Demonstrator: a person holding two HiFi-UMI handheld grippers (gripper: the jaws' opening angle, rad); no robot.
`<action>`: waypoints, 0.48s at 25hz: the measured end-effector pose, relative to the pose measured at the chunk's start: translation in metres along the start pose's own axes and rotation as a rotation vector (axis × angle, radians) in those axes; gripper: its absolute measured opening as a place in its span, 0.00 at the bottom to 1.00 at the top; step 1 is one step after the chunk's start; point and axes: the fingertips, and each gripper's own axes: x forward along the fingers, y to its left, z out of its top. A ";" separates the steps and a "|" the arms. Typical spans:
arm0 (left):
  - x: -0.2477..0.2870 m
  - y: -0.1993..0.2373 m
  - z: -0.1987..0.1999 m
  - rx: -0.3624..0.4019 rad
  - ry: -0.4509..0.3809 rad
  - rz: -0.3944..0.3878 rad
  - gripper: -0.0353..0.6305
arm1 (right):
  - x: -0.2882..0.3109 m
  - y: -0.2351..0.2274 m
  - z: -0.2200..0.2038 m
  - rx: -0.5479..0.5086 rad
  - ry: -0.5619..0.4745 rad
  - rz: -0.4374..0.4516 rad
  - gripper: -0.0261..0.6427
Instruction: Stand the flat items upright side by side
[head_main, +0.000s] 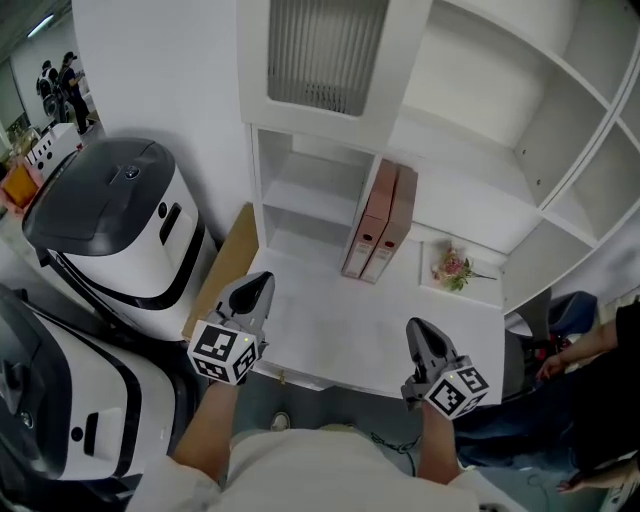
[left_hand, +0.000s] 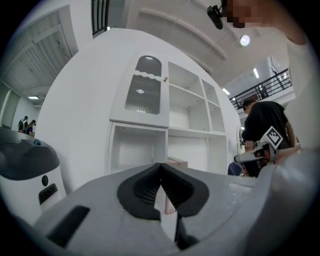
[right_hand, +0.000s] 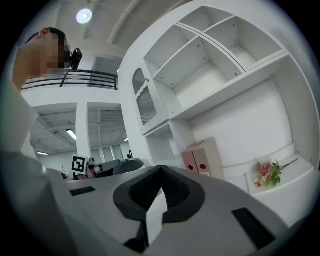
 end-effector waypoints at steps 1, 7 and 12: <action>-0.001 0.002 0.004 0.008 -0.011 0.007 0.08 | -0.004 0.000 0.002 -0.017 0.001 0.000 0.04; 0.003 0.000 0.024 0.025 -0.055 0.018 0.08 | -0.035 -0.019 0.021 -0.043 -0.030 -0.075 0.04; -0.015 -0.002 0.047 0.061 -0.112 0.091 0.08 | -0.069 -0.041 0.040 -0.084 -0.052 -0.158 0.04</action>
